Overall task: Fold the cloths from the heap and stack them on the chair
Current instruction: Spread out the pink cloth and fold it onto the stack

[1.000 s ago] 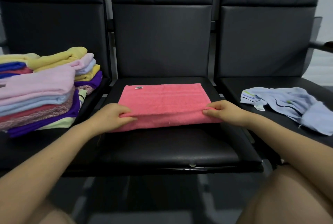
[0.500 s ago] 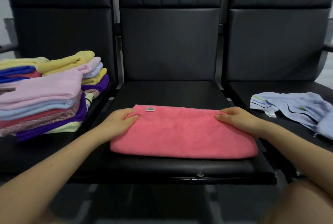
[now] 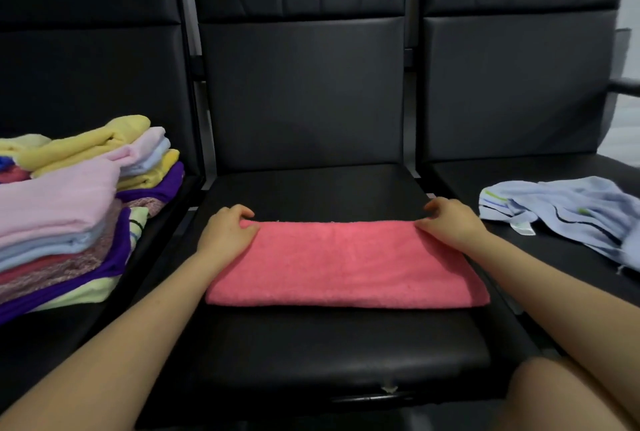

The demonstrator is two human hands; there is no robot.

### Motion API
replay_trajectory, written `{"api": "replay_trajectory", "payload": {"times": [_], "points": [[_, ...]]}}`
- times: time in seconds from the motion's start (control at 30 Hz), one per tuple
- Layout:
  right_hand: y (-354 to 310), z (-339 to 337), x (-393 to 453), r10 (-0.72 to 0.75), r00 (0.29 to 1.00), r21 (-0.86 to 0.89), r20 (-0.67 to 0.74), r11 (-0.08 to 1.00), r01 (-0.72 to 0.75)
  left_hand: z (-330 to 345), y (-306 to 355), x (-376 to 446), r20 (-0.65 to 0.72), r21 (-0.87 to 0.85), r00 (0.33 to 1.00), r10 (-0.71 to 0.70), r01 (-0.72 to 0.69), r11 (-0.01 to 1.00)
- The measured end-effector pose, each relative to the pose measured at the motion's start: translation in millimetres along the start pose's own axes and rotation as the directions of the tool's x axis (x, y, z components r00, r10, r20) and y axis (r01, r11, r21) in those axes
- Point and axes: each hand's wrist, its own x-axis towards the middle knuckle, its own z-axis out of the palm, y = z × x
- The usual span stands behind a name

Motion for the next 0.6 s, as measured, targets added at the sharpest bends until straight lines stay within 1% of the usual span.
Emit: {"api": "replay_trajectory", "payload": {"times": [0.1, 0.17, 0.23, 0.3, 0.37, 0.43, 0.47, 0.5, 0.53, 0.6], "points": [[-0.9, -4.8, -9.3, 0.023, 1.000, 0.014, -0.010, 1.000, -0.022, -0.5, -1.6, -6.8, -0.009, 0.023, 1.000, 0.002, -0.002, 1.000], [-3.5, -12.2, -18.7, 0.079, 0.996, -0.005, 0.029, 0.997, -0.078, -3.4, -1.4, -12.1, -0.010, 0.015, 1.000, -0.023, 0.023, 1.000], [-7.8, -21.1, -30.2, 0.160, 0.981, -0.034, 0.107, 0.987, -0.158, -8.1, -1.7, -15.4, 0.010, -0.018, 0.997, -0.082, 0.082, 0.996], [-12.7, -27.2, -44.9, 0.228, 0.951, -0.045, 0.208, 0.974, -0.223, -12.8, -0.2, -18.7, 0.052, -0.018, 0.992, -0.119, 0.120, 0.993], [-14.0, -27.2, -55.9, 0.247, 0.914, -0.017, 0.322, 0.967, -0.255, -15.6, 2.2, -22.3, 0.093, -0.012, 0.987, -0.134, 0.136, 0.991], [-12.9, -26.6, -62.9, 0.229, 0.901, 0.084, 0.368, 0.957, -0.277, -18.0, 4.4, -26.8, 0.126, -0.032, 0.982, -0.142, 0.147, 0.989], [-14.8, -28.3, -66.4, 0.215, 0.906, 0.181, 0.365, 0.938, -0.295, -18.4, 4.1, -28.6, 0.132, -0.043, 0.980, -0.147, 0.154, 0.987], [-17.2, -30.3, -68.4, 0.211, 0.912, 0.307, 0.353, 0.894, -0.326, -19.0, 3.3, -30.8, 0.133, -0.059, 0.979, -0.152, 0.161, 0.985], [-23.5, -33.8, -71.9, 0.218, 0.912, 0.433, 0.348, 0.825, -0.363, -20.4, 1.4, -32.8, 0.132, -0.086, 0.979, -0.157, 0.169, 0.982], [-36.8, -38.6, -75.4, 0.209, 0.901, 0.641, 0.380, 0.643, -0.420, -22.5, -2.0, -36.0, 0.129, -0.167, 0.976, -0.174, 0.195, 0.967]]}}
